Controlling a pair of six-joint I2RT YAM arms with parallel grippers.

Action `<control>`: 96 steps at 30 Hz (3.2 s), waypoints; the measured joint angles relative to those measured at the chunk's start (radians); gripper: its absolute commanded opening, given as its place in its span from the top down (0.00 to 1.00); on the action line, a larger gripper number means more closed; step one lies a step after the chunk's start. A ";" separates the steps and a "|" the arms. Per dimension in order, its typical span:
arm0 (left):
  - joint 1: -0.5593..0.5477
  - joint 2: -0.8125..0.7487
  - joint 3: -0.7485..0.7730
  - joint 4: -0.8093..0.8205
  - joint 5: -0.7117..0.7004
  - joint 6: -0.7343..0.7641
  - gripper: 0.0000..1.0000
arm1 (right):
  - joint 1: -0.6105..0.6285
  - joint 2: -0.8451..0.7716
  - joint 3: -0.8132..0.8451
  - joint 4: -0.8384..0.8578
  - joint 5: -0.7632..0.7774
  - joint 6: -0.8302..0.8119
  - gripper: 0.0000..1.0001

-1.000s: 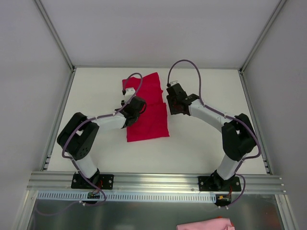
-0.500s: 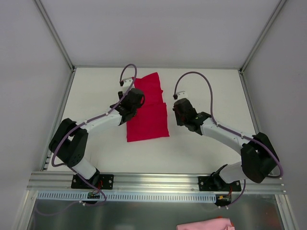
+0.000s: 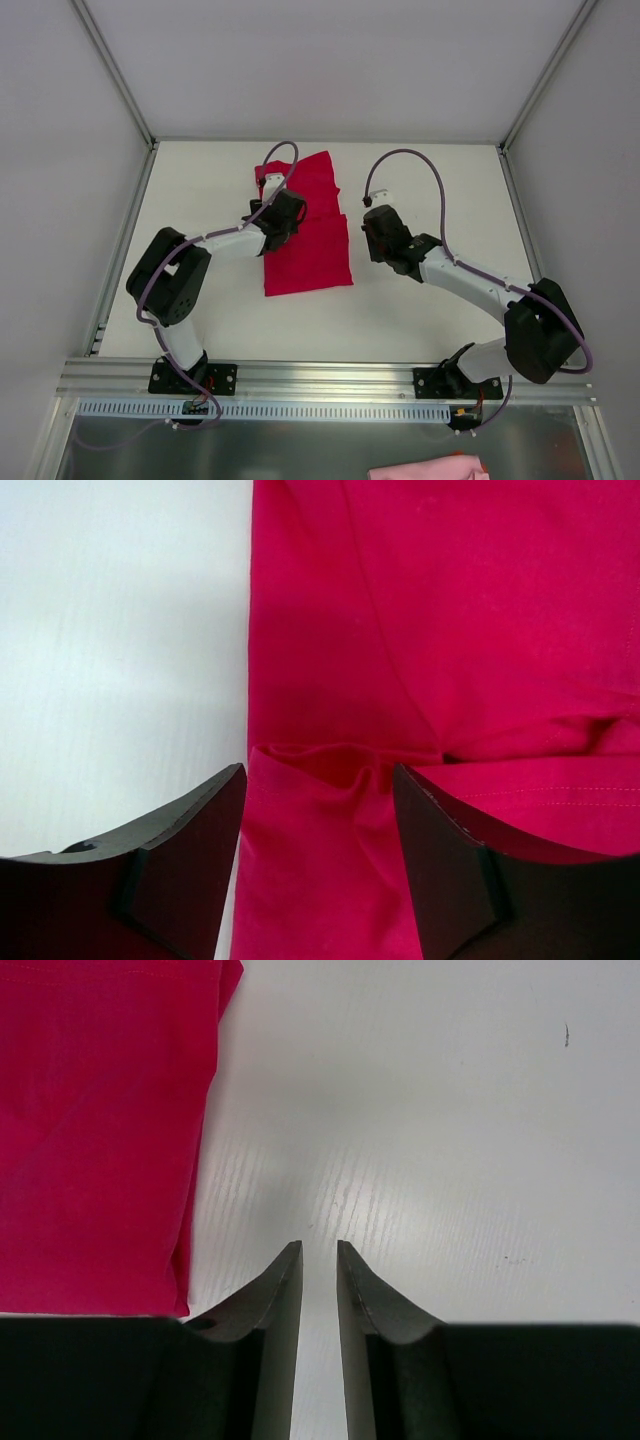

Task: Fold and stack the t-shirts
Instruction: Fold the folded rectangular tshirt in 1/3 of the way, then grab one side of the 2/3 rectangular tshirt with both arms

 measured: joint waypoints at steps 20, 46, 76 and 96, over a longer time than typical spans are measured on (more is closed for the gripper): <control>0.034 0.005 -0.026 -0.009 0.005 -0.050 0.52 | 0.000 0.066 0.016 0.000 0.002 -0.001 0.76; 0.046 0.022 -0.024 -0.099 -0.006 -0.109 1.00 | 0.000 0.091 0.026 -0.006 0.007 -0.001 0.75; -0.169 -0.562 -0.464 -0.015 0.026 -0.262 0.24 | 0.037 -0.196 -0.223 0.183 -0.237 0.150 0.47; -0.264 -0.820 -0.742 -0.030 0.036 -0.430 0.28 | 0.060 -0.069 -0.407 0.444 -0.350 0.337 0.45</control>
